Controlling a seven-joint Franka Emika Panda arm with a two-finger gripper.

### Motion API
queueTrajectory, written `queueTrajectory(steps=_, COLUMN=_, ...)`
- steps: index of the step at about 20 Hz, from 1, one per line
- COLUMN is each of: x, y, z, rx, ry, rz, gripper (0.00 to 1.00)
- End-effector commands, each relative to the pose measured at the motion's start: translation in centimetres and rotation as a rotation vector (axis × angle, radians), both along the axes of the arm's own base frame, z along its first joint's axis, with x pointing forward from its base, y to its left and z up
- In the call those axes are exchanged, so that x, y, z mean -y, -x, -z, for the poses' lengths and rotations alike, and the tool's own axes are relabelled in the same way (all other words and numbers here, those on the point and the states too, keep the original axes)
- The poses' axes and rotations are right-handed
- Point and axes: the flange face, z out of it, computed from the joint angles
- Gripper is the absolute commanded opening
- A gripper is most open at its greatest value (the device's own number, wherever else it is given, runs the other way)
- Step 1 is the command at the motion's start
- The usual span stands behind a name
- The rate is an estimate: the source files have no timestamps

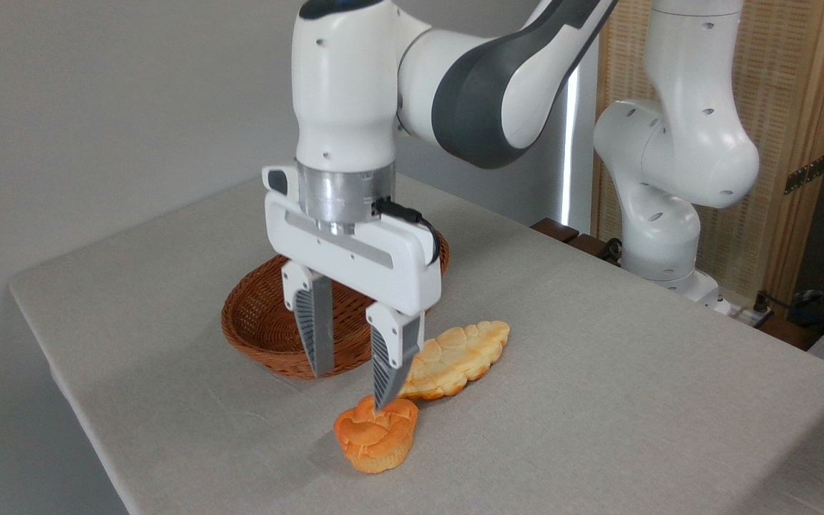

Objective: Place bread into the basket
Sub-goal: 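Lower the gripper around the orange roll and close on it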

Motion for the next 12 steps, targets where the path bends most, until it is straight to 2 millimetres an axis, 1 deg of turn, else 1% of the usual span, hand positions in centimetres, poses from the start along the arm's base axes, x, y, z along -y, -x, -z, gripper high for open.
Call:
queueTrajectory(steps=1, x=-1.2, y=0.4, z=1.3, rx=-0.007, ry=-0.051, rz=0.032, gripper=1.00)
queueTrajectory(steps=5, x=-1.5, y=0.4, z=3.5, rx=-0.003, ry=-0.057, rz=0.049, gripper=1.00)
queueTrajectory(steps=12, x=-1.0, y=0.3, z=5.4, rx=-0.026, ry=-0.060, rz=0.057, gripper=1.00)
